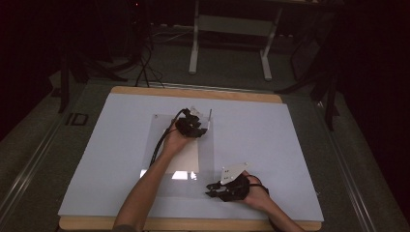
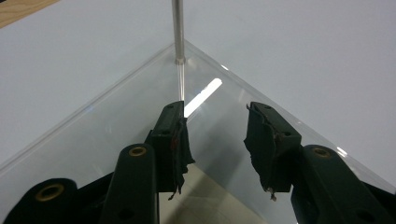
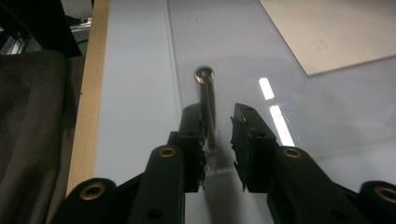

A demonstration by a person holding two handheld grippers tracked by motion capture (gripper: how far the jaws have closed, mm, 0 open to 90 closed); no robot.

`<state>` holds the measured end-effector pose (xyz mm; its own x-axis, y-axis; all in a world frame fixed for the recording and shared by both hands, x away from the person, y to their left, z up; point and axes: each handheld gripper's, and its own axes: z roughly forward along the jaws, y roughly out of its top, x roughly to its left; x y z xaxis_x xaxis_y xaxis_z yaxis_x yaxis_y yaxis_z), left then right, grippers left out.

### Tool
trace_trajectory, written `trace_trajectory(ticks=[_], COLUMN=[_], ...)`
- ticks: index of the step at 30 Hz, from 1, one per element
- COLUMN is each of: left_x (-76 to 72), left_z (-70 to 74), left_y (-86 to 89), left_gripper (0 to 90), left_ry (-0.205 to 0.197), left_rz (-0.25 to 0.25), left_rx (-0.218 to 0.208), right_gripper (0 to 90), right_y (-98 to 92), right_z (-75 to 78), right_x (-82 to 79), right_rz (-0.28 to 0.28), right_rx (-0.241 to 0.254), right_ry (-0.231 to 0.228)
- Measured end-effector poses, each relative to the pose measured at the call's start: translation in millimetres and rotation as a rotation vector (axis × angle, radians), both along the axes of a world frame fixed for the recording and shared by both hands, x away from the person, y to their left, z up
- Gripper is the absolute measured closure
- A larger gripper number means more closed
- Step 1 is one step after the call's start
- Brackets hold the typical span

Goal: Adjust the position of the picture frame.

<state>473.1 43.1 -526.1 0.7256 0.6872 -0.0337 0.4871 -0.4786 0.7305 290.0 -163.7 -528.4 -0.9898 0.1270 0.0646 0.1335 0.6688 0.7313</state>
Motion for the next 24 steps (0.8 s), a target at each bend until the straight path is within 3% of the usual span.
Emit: trace_trajectory(ticks=[3, 9, 18, 22, 24], left_x=[5.5, 16.0, 42.8, 52.8, 57.7], left_z=[0.8, 2.0, 4.7, 3.2, 1.2], left_y=[-3.0, -11.9, -29.5, -39.1, -42.0], left_gripper=[57.2, 57.1, 56.8, 58.1, 60.2], left_ry=[0.0, -0.006, -0.008, -0.004, 0.015], left_rz=[0.003, 0.016, 0.033, 0.038, 0.036], left_rx=[0.003, -0.003, -0.014, 0.006, 0.004], right_gripper=[82.4, 84.6, 84.5, 84.4, 84.5], right_y=[2.8, 3.1, 1.8, 1.8, 2.5], right_z=[-1.3, -1.9, -3.1, -2.8, -2.4], right_x=[-3.1, -8.3, -7.2, -6.8, -8.1], right_rz=[0.011, -0.002, -0.002, -0.002, -0.011], right_rx=[0.005, 0.001, 0.014, 0.011, 0.005], right_ry=[-0.011, -0.06, -0.047, -0.043, -0.048])
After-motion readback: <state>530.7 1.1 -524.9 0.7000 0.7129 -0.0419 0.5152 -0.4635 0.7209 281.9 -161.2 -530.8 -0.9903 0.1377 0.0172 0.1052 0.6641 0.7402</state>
